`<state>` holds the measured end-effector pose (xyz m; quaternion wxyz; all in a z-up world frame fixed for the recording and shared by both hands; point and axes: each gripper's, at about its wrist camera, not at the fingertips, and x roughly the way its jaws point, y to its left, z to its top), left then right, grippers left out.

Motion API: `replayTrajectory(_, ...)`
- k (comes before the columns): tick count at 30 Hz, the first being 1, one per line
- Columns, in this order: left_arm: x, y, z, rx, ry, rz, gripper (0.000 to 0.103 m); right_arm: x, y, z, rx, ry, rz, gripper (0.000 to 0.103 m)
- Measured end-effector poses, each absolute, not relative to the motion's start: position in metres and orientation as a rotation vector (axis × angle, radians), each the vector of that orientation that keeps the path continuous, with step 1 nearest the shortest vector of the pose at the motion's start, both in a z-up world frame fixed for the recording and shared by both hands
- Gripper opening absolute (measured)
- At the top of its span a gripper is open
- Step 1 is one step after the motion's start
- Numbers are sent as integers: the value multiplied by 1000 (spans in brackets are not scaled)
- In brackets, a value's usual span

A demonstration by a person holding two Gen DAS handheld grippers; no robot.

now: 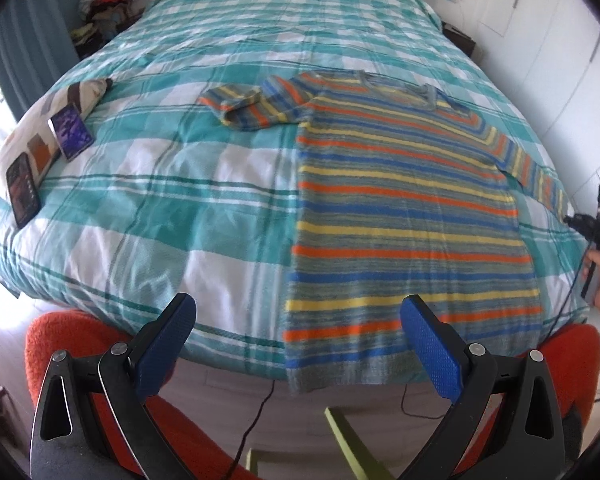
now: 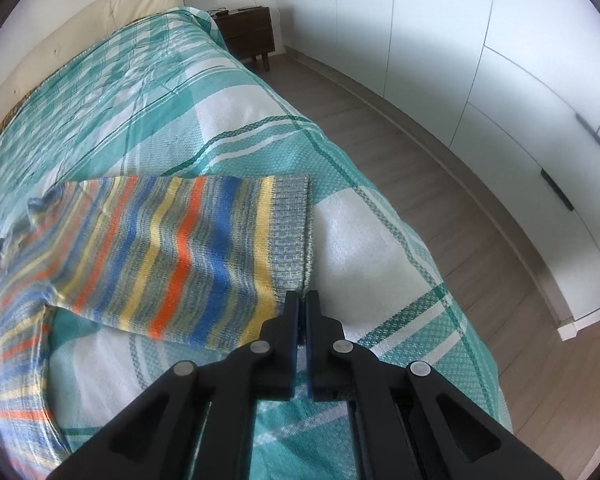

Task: Fold small clothes
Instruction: 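Grasp the sleeve cuff with the right gripper and pull it outward straight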

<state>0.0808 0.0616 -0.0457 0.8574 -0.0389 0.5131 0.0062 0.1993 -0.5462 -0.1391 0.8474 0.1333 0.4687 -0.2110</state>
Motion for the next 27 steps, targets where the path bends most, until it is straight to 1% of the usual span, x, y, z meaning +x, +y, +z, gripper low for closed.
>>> replayTrajectory(1,87,77,-47,-103,1075,34,102,196,-544,-136,262,993,-444,19)
replayTrajectory(2,94,91,-47,-122,1066,51,102,190,-539,-130,246,986,-445,26)
replayTrajectory(3,104,107,-45,-133,1050,70,102,181,-535,-121,228,961,-453,45)
replayTrajectory(4,116,120,-43,-134,1029,89,102,171,-529,-111,207,922,-461,61)
replayTrajectory(5,130,131,-41,-132,1010,104,102,160,-522,-99,186,876,-464,65)
replayTrajectory(6,147,141,-38,-131,988,104,102,150,-515,-89,172,839,-456,68)
replayTrajectory(8,183,150,-35,-125,939,74,102,132,-498,-72,160,789,-419,69)
replayTrajectory(10,223,150,-39,-95,942,12,102,121,-479,-62,170,757,-368,70)
replayTrajectory(14,306,134,-82,37,1031,-39,101,107,-436,-57,188,722,-273,70)
replayTrajectory(16,333,131,-104,91,1060,10,94,102,-412,-59,192,715,-228,70)
replayTrajectory(18,356,134,-126,112,1102,38,75,99,-394,-64,183,712,-194,70)
replayTrajectory(19,365,135,-135,107,1119,48,70,98,-385,-68,171,713,-182,70)
replayTrajectory(20,371,139,-142,89,1130,48,51,98,-377,-71,156,714,-169,70)
replayTrajectory(21,374,142,-147,63,1139,46,16,97,-370,-75,140,716,-158,70)
replayTrajectory(22,375,145,-150,39,1149,42,6,97,-363,-80,118,720,-151,70)
replayTrajectory(25,343,175,-131,-138,1024,118,6,95,-351,-93,71,737,-133,70)
replayTrajectory(27,302,212,-128,-375,974,172,9,93,-349,-98,68,740,-124,70)
